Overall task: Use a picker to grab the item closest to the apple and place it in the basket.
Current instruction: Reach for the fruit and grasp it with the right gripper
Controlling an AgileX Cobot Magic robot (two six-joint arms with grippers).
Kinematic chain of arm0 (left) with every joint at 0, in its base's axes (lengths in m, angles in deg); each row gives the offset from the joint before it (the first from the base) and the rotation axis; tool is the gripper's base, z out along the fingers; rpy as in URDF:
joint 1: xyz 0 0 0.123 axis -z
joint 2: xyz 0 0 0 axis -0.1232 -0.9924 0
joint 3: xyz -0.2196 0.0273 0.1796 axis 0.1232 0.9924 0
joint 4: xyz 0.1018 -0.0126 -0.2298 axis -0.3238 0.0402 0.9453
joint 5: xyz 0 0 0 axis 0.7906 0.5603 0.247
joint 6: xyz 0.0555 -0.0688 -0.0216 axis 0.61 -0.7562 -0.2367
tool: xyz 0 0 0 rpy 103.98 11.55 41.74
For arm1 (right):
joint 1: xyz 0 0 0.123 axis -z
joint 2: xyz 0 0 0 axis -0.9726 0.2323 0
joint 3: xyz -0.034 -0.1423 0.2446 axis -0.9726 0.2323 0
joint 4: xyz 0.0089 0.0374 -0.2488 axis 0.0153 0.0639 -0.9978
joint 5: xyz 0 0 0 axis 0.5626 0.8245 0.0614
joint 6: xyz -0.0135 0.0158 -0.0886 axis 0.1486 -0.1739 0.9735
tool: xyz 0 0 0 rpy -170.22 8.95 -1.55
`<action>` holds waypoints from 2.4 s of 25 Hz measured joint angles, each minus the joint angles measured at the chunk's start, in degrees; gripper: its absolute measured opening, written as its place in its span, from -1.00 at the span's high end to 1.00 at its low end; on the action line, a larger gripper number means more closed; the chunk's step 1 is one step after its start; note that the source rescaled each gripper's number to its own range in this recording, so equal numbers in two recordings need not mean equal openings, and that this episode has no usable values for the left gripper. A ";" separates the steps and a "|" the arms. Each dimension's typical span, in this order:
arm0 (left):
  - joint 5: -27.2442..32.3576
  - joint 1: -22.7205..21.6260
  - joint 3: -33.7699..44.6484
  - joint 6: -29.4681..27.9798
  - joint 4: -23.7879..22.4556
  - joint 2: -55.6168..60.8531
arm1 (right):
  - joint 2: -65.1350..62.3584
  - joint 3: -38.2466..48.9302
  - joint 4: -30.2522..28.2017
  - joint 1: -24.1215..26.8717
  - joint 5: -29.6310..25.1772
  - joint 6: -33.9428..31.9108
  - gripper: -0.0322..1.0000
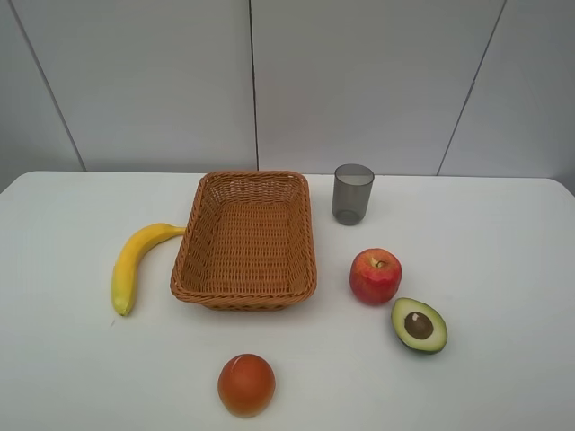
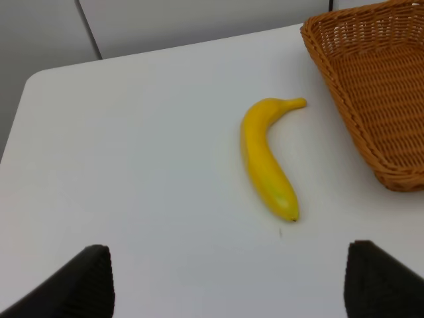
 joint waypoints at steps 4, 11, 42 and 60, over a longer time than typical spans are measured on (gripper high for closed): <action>0.00 0.00 0.00 0.00 0.00 0.00 | 0.00 0.00 0.00 0.00 0.00 0.00 -0.99; 0.00 0.00 0.00 0.00 0.00 0.00 | 0.00 0.00 0.00 0.00 0.00 0.00 -0.99; 0.00 0.00 0.00 0.00 0.00 0.00 | 0.00 0.00 0.00 0.00 0.00 0.00 -0.99; 0.00 0.00 0.00 0.00 0.00 0.00 | 12.95 -5.28 0.28 0.00 0.06 0.00 -0.99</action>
